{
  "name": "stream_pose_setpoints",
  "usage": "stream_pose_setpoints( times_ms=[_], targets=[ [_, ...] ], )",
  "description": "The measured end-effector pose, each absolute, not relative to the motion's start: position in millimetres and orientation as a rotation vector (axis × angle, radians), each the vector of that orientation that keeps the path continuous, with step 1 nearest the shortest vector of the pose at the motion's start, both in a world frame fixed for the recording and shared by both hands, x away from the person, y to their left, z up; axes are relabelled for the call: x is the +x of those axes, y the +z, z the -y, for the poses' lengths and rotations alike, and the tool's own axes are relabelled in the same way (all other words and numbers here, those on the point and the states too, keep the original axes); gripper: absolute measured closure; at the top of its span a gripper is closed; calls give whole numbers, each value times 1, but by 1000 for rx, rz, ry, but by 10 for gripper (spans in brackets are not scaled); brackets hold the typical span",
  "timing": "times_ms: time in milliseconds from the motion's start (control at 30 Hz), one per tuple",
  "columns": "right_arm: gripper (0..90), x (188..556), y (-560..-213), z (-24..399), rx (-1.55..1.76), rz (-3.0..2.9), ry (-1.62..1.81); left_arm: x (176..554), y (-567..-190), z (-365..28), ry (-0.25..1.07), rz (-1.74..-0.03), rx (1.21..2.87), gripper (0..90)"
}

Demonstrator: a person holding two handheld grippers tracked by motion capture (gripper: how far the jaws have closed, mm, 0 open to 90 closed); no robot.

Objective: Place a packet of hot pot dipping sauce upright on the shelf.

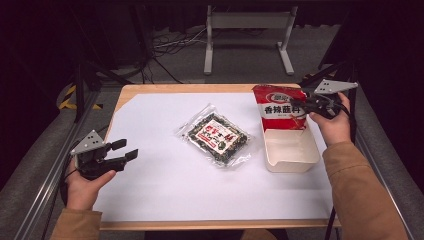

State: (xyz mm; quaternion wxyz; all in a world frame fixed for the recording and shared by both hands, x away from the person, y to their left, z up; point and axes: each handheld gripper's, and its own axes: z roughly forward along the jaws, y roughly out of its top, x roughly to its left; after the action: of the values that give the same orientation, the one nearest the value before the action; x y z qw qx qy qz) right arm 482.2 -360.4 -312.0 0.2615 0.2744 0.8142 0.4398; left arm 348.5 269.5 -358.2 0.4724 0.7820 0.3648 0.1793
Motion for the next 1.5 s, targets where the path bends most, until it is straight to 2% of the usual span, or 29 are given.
stream_pose_setpoints(
  times_ms=[133, 200, 433, 867, 933, 1000, 1100, 1200, 1300, 1500],
  targets=[
    [872, 481, -317, 362, 787, -2207, 1195, 349, -358, -269, 442, -888, 1917, 416],
    [838, 480, -321, 364, 841, -2202, 1180, 349, -358, -269, 439, -891, 1916, 416],
    [883, 479, -326, 370, 929, -2188, 1163, 349, -358, -269, 434, -888, 1918, 416],
    [880, 479, -337, 377, 1075, -2155, 1189, 350, -359, -268, 430, -888, 1917, 415],
    [823, 478, -335, 377, 1067, -2138, 1209, 351, -359, -268, 432, -885, 1922, 414],
    [704, 476, -333, 377, 1074, -2105, 1218, 352, -359, -267, 425, -884, 1921, 413],
    [613, 474, -331, 378, 1064, -2065, 1243, 353, -359, -265, 424, -878, 1925, 410],
    [486, 471, -327, 379, 1072, -2024, 1251, 355, -359, -262, 416, -873, 1926, 405],
    [435, 466, -322, 380, 1075, -2009, 1283, 357, -359, -260, 409, -870, 1929, 401],
    [393, 453, -316, 376, 1082, -2009, 1239, 360, -358, -254, 402, -855, 1935, 386]
  ],
)
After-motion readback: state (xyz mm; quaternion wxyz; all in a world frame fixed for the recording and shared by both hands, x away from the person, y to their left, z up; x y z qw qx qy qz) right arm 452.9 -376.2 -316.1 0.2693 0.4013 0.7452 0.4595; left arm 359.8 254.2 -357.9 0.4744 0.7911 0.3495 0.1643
